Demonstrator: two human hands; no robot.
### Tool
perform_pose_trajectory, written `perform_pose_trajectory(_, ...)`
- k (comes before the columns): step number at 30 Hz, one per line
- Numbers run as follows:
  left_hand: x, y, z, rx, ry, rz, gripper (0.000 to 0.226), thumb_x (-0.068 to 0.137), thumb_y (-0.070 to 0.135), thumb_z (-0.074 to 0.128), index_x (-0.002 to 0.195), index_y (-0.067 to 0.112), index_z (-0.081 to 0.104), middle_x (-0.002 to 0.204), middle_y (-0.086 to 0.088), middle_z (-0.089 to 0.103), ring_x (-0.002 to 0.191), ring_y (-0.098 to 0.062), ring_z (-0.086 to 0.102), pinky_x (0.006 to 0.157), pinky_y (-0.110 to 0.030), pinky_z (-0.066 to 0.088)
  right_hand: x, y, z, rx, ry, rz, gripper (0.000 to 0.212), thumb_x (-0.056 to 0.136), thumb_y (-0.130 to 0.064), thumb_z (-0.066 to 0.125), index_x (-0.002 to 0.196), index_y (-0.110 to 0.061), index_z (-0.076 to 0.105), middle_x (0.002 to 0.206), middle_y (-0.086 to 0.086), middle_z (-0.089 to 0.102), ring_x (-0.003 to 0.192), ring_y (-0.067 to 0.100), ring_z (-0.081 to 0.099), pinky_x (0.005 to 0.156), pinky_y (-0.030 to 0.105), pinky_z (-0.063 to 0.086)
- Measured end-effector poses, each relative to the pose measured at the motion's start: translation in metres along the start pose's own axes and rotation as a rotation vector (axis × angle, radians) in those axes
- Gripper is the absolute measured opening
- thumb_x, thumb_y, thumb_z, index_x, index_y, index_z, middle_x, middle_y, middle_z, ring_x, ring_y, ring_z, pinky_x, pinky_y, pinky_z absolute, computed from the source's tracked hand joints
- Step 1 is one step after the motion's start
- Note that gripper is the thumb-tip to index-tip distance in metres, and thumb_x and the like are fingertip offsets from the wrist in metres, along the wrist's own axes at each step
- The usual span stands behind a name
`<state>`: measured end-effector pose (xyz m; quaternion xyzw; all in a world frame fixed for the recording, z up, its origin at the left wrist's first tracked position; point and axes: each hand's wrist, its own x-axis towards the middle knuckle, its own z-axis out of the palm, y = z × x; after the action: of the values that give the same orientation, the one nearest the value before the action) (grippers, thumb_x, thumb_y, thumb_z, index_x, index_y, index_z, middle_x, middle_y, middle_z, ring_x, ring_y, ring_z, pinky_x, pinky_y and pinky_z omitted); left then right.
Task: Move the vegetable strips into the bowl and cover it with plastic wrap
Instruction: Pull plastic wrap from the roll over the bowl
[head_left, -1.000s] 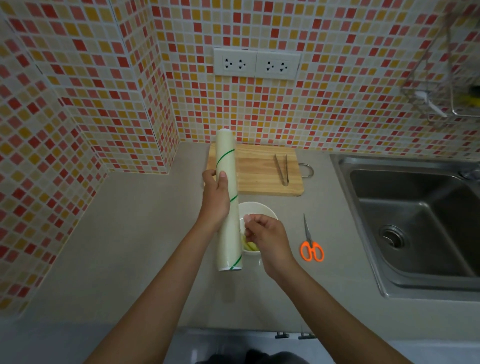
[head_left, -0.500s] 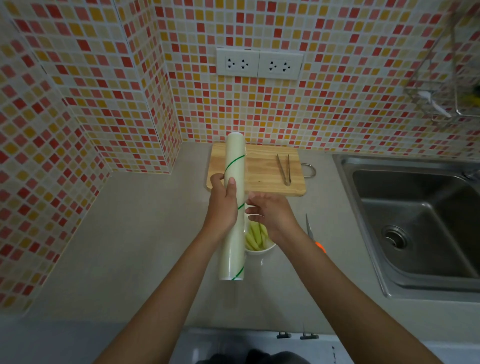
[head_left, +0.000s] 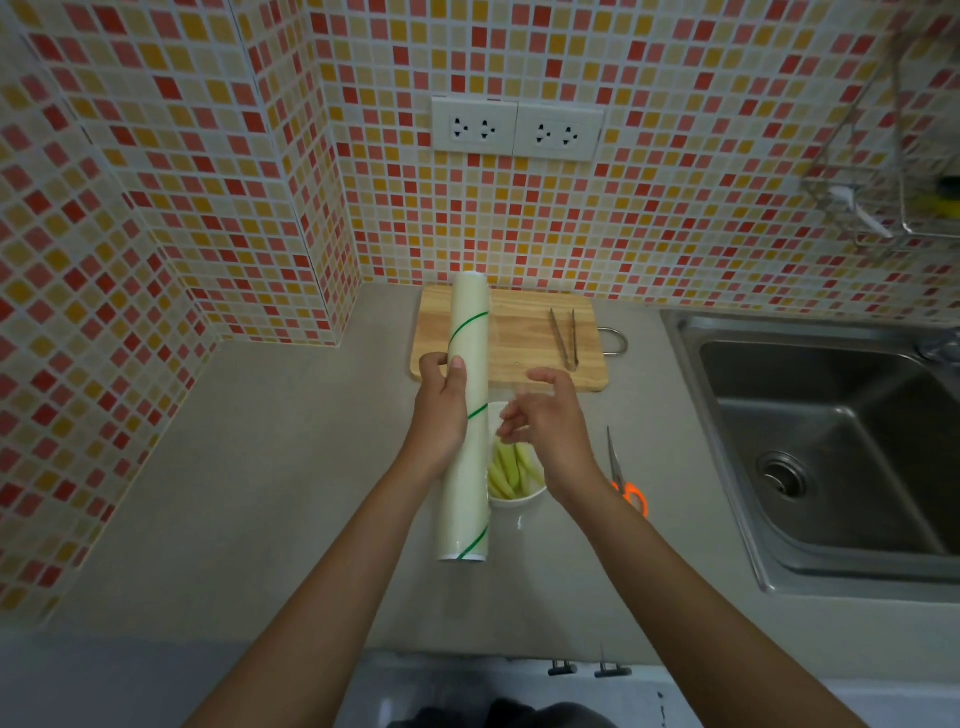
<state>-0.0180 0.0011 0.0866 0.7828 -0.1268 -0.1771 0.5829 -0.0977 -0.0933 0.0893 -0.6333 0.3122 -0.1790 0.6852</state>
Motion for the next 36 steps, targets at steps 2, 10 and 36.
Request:
perform_pose_trajectory(2, -0.001, 0.001, 0.001, -0.003, 0.009, 0.014, 0.029, 0.101, 0.040, 0.026, 0.118, 0.018, 0.034, 0.105, -0.005, 0.054, 0.082, -0.014, 0.053, 0.065, -0.029, 0.039, -0.010, 0.005, 0.008, -0.061, 0.016, 0.102, 0.025, 0.093, -0.035, 0.054, 0.103, -0.013, 0.048, 0.064, 0.005, 0.059, 0.041, 0.015, 0.056, 0.042, 0.024, 0.046)
perform_pose_trajectory(10, 0.003, 0.001, -0.001, 0.040, 0.027, 0.048, 0.035, 0.102, 0.039, 0.026, 0.122, 0.013, 0.036, 0.102, -0.002, 0.052, 0.083, -0.013, 0.051, 0.068, -0.030, 0.037, -0.017, 0.008, 0.011, -0.334, -0.016, 0.037, 0.023, 0.095, -0.008, 0.041, 0.075, -0.008, 0.052, 0.062, 0.009, 0.056, 0.034, 0.011, 0.048, 0.039, 0.020, 0.040)
perform_pose_trajectory(36, 0.003, -0.004, 0.003, -0.053, 0.122, 0.024, 0.044, 0.085, 0.056, 0.057, 0.106, 0.018, 0.049, 0.091, 0.007, 0.061, 0.080, -0.006, 0.062, 0.063, -0.023, 0.045, -0.015, -0.003, 0.018, 0.001, 0.007, 0.088, 0.023, 0.086, -0.034, 0.065, 0.076, -0.014, 0.069, 0.073, 0.000, 0.065, 0.053, 0.013, 0.056, 0.050, 0.025, 0.046)
